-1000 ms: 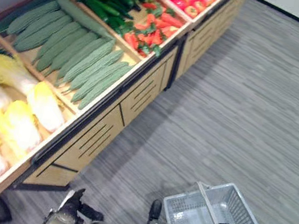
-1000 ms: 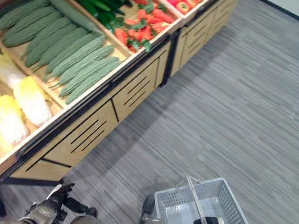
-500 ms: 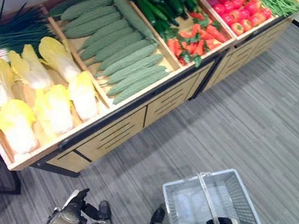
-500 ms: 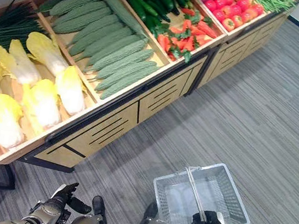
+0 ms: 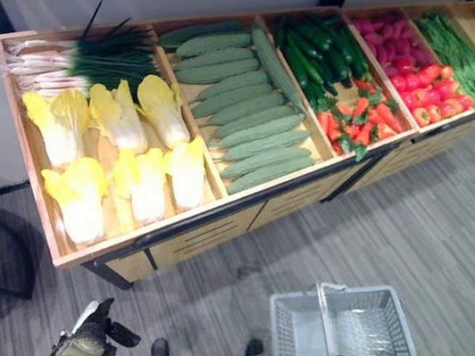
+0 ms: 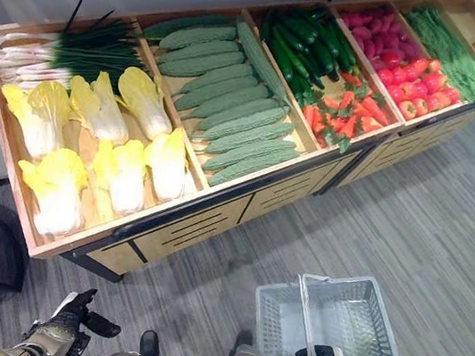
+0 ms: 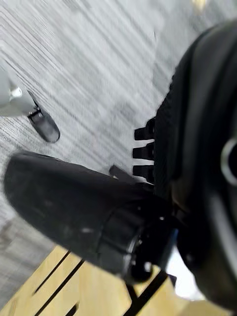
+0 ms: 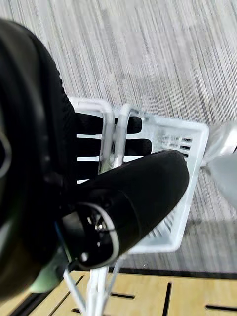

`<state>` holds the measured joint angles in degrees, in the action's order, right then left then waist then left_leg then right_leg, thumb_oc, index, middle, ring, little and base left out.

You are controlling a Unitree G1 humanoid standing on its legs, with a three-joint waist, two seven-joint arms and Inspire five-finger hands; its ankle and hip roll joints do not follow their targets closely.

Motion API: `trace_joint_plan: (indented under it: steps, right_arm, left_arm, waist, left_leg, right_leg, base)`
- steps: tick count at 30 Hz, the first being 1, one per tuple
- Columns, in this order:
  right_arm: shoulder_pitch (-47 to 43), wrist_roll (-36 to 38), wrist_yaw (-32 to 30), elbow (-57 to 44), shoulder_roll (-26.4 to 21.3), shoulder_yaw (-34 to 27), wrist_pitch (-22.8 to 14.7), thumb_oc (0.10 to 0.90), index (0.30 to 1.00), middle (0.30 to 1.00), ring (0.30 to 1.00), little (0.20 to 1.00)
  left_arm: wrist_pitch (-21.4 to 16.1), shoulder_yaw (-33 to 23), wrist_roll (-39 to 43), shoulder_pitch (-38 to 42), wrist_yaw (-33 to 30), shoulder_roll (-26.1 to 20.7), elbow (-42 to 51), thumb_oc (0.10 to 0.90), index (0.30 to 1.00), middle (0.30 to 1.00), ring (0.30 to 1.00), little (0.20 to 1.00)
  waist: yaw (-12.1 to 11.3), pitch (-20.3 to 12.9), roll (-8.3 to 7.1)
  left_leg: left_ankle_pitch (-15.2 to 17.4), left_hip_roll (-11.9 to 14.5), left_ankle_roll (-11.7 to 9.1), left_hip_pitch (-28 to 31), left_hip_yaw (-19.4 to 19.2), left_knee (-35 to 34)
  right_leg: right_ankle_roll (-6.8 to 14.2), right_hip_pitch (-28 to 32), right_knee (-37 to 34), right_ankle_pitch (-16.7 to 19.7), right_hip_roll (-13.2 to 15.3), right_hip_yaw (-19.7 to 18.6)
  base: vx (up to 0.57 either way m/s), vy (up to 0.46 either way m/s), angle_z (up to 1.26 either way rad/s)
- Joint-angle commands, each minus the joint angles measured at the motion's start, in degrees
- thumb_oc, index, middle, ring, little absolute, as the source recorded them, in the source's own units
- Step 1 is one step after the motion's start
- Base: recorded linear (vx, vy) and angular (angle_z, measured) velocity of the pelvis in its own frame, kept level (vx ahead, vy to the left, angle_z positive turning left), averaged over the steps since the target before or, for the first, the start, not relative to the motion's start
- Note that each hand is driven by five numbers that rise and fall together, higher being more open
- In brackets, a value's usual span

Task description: Get the vegetables into the basket

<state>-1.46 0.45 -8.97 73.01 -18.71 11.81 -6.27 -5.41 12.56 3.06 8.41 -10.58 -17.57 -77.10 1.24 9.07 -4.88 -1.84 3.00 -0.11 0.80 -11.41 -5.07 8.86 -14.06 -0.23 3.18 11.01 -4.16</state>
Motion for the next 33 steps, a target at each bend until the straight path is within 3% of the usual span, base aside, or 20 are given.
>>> trace_joint_plan:
  steps: [1,4,6,7,9,13,17,20,22,23,25,28,32,33]
  right_arm:
    - [0.04,1.21,0.09,1.18,-2.08,-0.48,-0.78,0.400,0.300,0.300,0.300,0.300]
    - [0.25,0.70,0.41,3.10,-3.63,-0.98,-0.99,0.400,0.300,0.300,0.300,0.300]
    - [0.47,0.79,0.32,3.36,-3.89,-1.22,-1.04,0.400,0.300,0.300,0.300,0.300]
    - [1.55,0.60,-0.51,3.55,-4.27,-1.87,-1.14,0.400,0.300,0.300,0.300,0.300]
    - [2.39,0.81,-1.17,3.87,-4.01,-2.46,-1.11,0.400,0.300,0.300,0.300,0.300]
    - [3.33,-0.22,-2.66,4.46,-2.67,-2.24,-1.28,0.400,0.300,0.300,0.300,0.300]
    - [3.71,-1.46,-2.75,3.21,-2.76,-1.49,-1.33,0.400,0.300,0.300,0.300,0.300]
    - [3.63,-2.28,-2.21,2.62,-3.35,-0.18,-1.54,0.400,0.300,0.300,0.300,0.300]
    - [3.65,-2.72,-2.72,2.47,-3.56,0.15,-1.96,0.400,0.300,0.300,0.300,0.300]
    - [4.40,-3.02,-3.30,2.32,-3.23,-0.30,-2.37,0.400,0.300,0.300,0.300,0.300]
    - [4.71,-2.89,-3.43,2.37,-3.03,-0.55,-2.54,0.400,0.300,0.300,0.300,0.300]
    - [5.66,-2.96,-3.56,2.62,-2.42,-1.34,-2.73,0.400,0.300,0.300,0.300,0.300]
    - [5.61,-3.17,-3.37,2.39,-2.74,-1.70,-2.68,0.400,0.300,0.300,0.300,0.300]
    - [5.68,-3.30,-3.42,2.32,-2.74,-1.84,-2.63,0.400,0.300,0.300,0.300,0.300]
  left_arm:
    - [-0.96,-2.53,-0.30,0.85,-0.81,-0.30,-0.71,0.900,1.000,1.000,1.000,1.000]
    - [-1.09,-4.66,1.07,-1.05,-1.60,0.82,-0.26,0.900,1.000,1.000,1.000,1.000]
    - [-1.04,-4.98,1.71,-1.13,-1.83,1.18,-0.03,0.900,1.000,1.000,1.000,1.000]
    - [-1.56,-6.74,4.65,-0.72,-4.32,2.23,0.89,0.900,1.000,1.000,1.000,1.000]
    - [-2.36,-8.78,7.71,-0.75,-6.36,2.94,1.47,0.900,1.000,1.000,1.000,1.000]
    - [-8.07,-20.68,24.73,-1.70,-13.47,3.02,3.51,0.900,1.000,1.000,1.000,1.000]
    - [-9.32,-32.64,32.09,-1.38,-19.33,-3.14,-0.47,0.900,1.000,1.000,1.000,1.000]
    - [-8.81,-33.45,29.26,-0.74,-20.62,-8.18,-1.83,0.900,1.000,1.000,1.000,1.000]
    - [-10.47,-32.84,26.46,0.82,-24.71,-11.48,5.69,0.900,1.000,1.000,1.000,1.000]
    - [-12.23,-32.33,21.23,0.79,-29.39,-13.54,16.47,0.900,1.000,1.000,1.000,1.000]
    - [-12.53,-32.20,18.26,0.68,-31.81,-14.43,20.08,0.900,1.000,1.000,1.000,1.000]
    - [-12.63,-32.60,12.46,0.23,-35.33,-14.27,33.13,0.900,1.000,1.000,1.000,1.000]
    - [-11.03,-29.55,4.75,0.15,-35.03,-13.55,41.42,0.900,1.000,1.000,1.000,1.000]
    - [-9.78,-27.52,-0.15,-0.23,-34.61,-12.77,50.97,0.900,1.000,1.000,1.000,1.000]
  waist:
    - [-0.41,1.67,0.85]
    - [-1.31,0.37,1.48]
    - [-1.47,0.34,1.55]
    - [-1.08,0.36,1.60]
    - [-0.79,0.05,1.69]
    - [-0.88,-1.48,1.76]
    - [-0.80,-2.28,1.33]
    - [-0.61,-2.68,1.10]
    - [-0.89,-2.64,1.17]
    - [-1.40,-2.53,1.17]
    - [-1.53,-2.54,1.09]
    - [-1.74,-2.59,0.77]
    - [-1.67,-2.51,0.56]
    - [-1.77,-2.41,0.58]
  left_leg:
    - [0.05,2.93,-4.36,1.54,2.37,0.11]
    - [-1.32,6.37,-6.75,0.72,4.24,2.57]
    - [-1.83,6.47,-7.00,0.22,4.71,3.14]
    - [-3.60,7.23,-7.66,-0.91,2.90,3.74]
    - [-4.42,7.69,-7.87,-1.14,0.16,3.04]
    - [-4.12,7.58,-7.98,0.87,-0.46,0.19]
    - [-2.62,7.03,-8.04,1.84,-0.98,0.07]
    - [-1.86,6.49,-8.14,2.20,-1.54,0.07]
    - [-1.73,6.11,-8.24,1.67,-0.92,0.07]
    - [-1.87,5.90,-8.36,1.22,-0.30,0.07]
    - [-1.90,5.90,-8.45,1.03,-0.07,0.07]
    - [-1.91,5.78,-8.41,0.73,0.66,0.07]
    - [-1.92,5.77,-8.34,0.61,1.10,0.07]
    - [-1.80,5.75,-8.28,0.72,1.22,0.07]
  right_leg:
    - [1.85,3.47,3.71,4.25,-0.32,2.37]
    - [-0.27,8.03,0.35,3.25,-2.94,7.18]
    - [-0.51,8.63,-0.25,3.28,-3.04,8.11]
    - [-0.87,10.43,-1.43,3.06,-2.58,11.37]
    - [-0.99,11.33,-2.12,2.87,-2.40,13.36]
    - [-0.80,12.48,-2.55,2.63,-2.57,14.36]
    - [-0.23,12.70,-3.05,3.19,-1.96,14.04]
    - [0.38,12.66,-3.67,4.15,-1.39,13.81]
    - [0.88,12.45,-4.14,4.79,-0.87,14.12]
    - [1.15,12.45,-4.32,5.03,-0.57,14.61]
    - [1.24,12.50,-4.39,5.06,-0.46,14.86]
    - [1.39,12.82,-4.49,5.06,-0.16,15.48]
    - [1.44,13.16,-4.65,5.06,0.06,15.87]
    - [1.45,13.40,-4.68,5.00,0.07,16.02]
  base:
    - [0.20,-0.396,1.20]
    - [0.22,-0.489,0.44]
    - [0.04,-0.181,0.43]
    - [0.02,-0.177,0.58]
    - [0.02,-0.099,1.13]
    - [0.07,0.005,0.27]
    - [0.00,0.075,-0.03]
    - [-0.03,0.076,-0.13]
    - [-0.08,0.063,-0.05]
    - [-0.06,0.017,0.08]
    - [-0.03,0.004,0.16]
    - [-0.01,-0.006,0.13]
    - [0.00,-0.004,0.01]
    - [0.00,0.000,0.00]
